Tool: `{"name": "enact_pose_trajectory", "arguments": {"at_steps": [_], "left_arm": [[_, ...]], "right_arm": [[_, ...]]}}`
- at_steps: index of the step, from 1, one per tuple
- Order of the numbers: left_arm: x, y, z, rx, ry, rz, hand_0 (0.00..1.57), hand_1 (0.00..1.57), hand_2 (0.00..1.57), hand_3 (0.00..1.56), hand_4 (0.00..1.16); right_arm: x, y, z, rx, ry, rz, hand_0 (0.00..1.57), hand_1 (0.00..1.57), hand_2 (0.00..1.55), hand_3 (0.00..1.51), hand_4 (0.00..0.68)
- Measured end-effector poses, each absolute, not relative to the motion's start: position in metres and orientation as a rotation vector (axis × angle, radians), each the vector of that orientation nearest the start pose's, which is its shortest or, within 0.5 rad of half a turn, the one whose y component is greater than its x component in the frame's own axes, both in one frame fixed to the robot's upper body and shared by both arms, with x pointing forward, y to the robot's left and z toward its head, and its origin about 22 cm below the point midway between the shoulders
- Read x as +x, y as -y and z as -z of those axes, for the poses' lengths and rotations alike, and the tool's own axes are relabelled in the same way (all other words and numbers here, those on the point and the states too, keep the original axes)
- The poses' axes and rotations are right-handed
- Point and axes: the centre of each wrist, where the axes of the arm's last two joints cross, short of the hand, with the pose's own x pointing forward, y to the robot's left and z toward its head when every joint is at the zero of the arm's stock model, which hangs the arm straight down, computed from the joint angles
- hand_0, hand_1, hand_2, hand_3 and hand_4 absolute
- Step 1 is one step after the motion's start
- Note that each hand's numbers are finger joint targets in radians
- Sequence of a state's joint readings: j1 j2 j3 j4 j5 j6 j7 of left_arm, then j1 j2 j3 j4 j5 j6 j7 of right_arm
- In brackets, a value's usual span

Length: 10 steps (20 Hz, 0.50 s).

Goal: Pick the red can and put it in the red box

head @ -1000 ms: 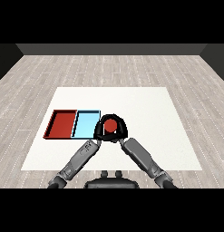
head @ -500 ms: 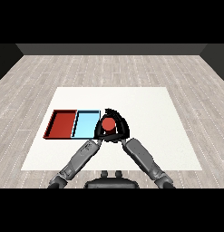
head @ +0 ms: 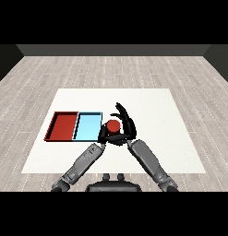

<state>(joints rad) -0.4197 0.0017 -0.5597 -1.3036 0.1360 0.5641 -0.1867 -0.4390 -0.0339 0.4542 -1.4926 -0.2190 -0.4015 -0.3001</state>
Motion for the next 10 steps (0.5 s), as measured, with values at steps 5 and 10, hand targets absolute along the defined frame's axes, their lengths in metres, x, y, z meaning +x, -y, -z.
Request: {"name": "enact_pose_trajectory", "arguments": {"at_steps": [5,10], "left_arm": [[0.283,-0.075,-0.014,-0.077,1.796,0.112,1.57,1.57,1.57,1.48,1.12],[0.283,-0.097,-0.014,-0.035,1.794,0.096,1.57,1.57,1.57,1.46,1.13]], "right_arm": [[0.291,0.112,-0.109,0.304,2.160,-0.020,0.00,0.00,0.00,0.00,0.000],[0.279,0.143,-0.138,0.247,2.218,0.050,0.00,0.00,0.00,0.00,0.000]]}}
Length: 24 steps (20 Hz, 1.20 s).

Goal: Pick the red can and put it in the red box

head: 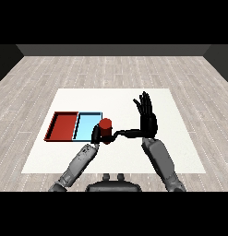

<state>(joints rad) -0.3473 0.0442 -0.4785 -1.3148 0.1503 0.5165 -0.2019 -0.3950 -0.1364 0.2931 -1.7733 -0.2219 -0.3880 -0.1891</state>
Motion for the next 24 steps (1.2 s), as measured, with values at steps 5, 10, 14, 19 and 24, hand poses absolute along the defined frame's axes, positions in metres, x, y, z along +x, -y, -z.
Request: {"name": "enact_pose_trajectory", "arguments": {"at_steps": [5,10,14,19,24], "left_arm": [[0.289,-0.124,-0.023,0.021,1.825,0.093,1.57,1.57,1.57,1.46,1.12],[0.298,-0.156,-0.044,0.126,1.856,0.103,1.57,1.57,1.55,1.45,1.11],[0.301,-0.181,-0.056,0.213,1.856,0.116,1.57,1.57,1.56,1.42,1.12],[0.317,-0.214,-0.068,0.360,1.838,0.156,1.57,1.57,1.53,1.40,1.12],[0.345,-0.245,-0.072,0.522,1.754,0.195,1.53,1.53,1.46,1.44,1.08]], "right_arm": [[0.276,0.184,-0.126,0.181,2.204,0.125,0.00,0.00,0.00,0.00,0.000],[0.274,0.221,-0.100,0.099,2.163,0.162,0.00,0.00,0.00,0.00,0.000],[0.271,0.246,-0.070,0.017,2.101,0.142,0.00,0.00,0.00,0.00,0.000],[0.258,0.261,-0.037,-0.018,2.021,0.125,0.00,0.00,0.00,0.00,0.000],[0.253,0.269,-0.013,-0.034,1.971,0.140,0.00,0.00,0.00,0.00,0.000]]}}
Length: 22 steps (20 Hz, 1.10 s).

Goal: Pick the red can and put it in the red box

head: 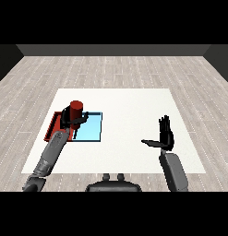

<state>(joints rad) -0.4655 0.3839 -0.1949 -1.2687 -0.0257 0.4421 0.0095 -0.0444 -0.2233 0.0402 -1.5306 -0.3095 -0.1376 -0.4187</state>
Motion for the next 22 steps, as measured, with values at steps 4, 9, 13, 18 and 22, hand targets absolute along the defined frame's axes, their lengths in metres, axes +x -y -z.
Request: {"name": "enact_pose_trajectory", "arguments": {"at_steps": [4,9,13,18,22], "left_arm": [[0.360,-0.290,-0.062,0.633,1.623,0.177,1.57,1.57,1.56,1.46,1.10],[0.364,-0.335,-0.025,0.723,1.467,0.133,1.57,1.57,1.57,1.49,1.07],[0.359,-0.355,0.007,0.787,1.348,0.127,1.39,1.39,1.44,1.43,1.05],[0.351,-0.376,0.026,0.864,1.154,0.139,0.53,0.53,0.62,0.00,0.66],[0.348,-0.377,0.037,0.883,1.053,0.130,0.76,0.76,0.76,0.00,0.67]], "right_arm": [[0.251,0.271,-0.008,-0.051,1.952,0.135,0.00,0.00,0.00,0.00,0.000],[0.253,0.269,0.000,-0.055,1.970,0.112,0.00,0.00,0.00,0.00,0.000],[0.252,0.273,-0.001,-0.047,1.995,0.099,0.00,0.00,0.00,0.00,0.000],[0.257,0.269,-0.009,-0.065,2.035,0.080,0.00,0.00,0.00,0.00,0.000],[0.254,0.268,-0.008,-0.067,2.064,0.084,0.00,0.00,0.00,0.00,0.000]]}}
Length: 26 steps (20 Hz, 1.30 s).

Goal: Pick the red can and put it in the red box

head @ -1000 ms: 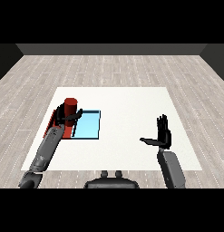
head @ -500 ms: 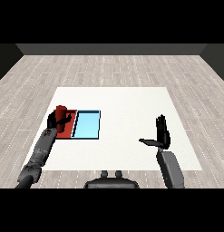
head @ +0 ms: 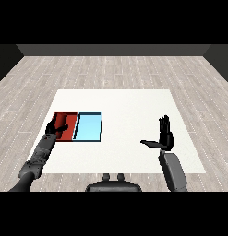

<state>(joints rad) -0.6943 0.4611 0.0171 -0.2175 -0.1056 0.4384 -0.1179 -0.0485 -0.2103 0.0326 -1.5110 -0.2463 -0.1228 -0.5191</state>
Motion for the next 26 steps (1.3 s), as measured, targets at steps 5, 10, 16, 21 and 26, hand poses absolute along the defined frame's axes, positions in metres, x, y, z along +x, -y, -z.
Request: {"name": "enact_pose_trajectory", "arguments": {"at_steps": [5,10,16,21,26], "left_arm": [[0.346,-0.381,0.041,0.828,1.004,0.149,0.00,0.00,0.00,0.00,0.65],[0.349,-0.383,0.036,0.841,0.887,0.281,0.00,0.00,0.00,0.00,0.00],[0.351,-0.384,0.033,0.839,0.819,0.261,0.00,0.00,0.00,0.00,0.00],[0.356,-0.384,0.026,0.821,1.039,0.080,0.00,0.00,0.00,0.00,0.00],[0.376,-0.364,0.007,0.678,1.463,-0.106,0.00,0.00,0.00,0.00,0.00]], "right_arm": [[0.256,0.265,-0.009,-0.053,2.088,0.078,0.00,0.00,0.00,0.00,0.000],[0.252,0.263,-0.006,-0.032,2.101,0.073,0.00,0.00,0.00,0.00,0.000],[0.248,0.265,-0.014,-0.020,2.124,0.088,0.00,0.00,0.00,0.00,0.000],[0.243,0.270,-0.012,-0.002,2.135,0.071,0.00,0.00,0.00,0.00,0.000],[0.241,0.269,-0.011,0.032,2.135,0.068,0.00,0.00,0.00,0.00,0.000]]}}
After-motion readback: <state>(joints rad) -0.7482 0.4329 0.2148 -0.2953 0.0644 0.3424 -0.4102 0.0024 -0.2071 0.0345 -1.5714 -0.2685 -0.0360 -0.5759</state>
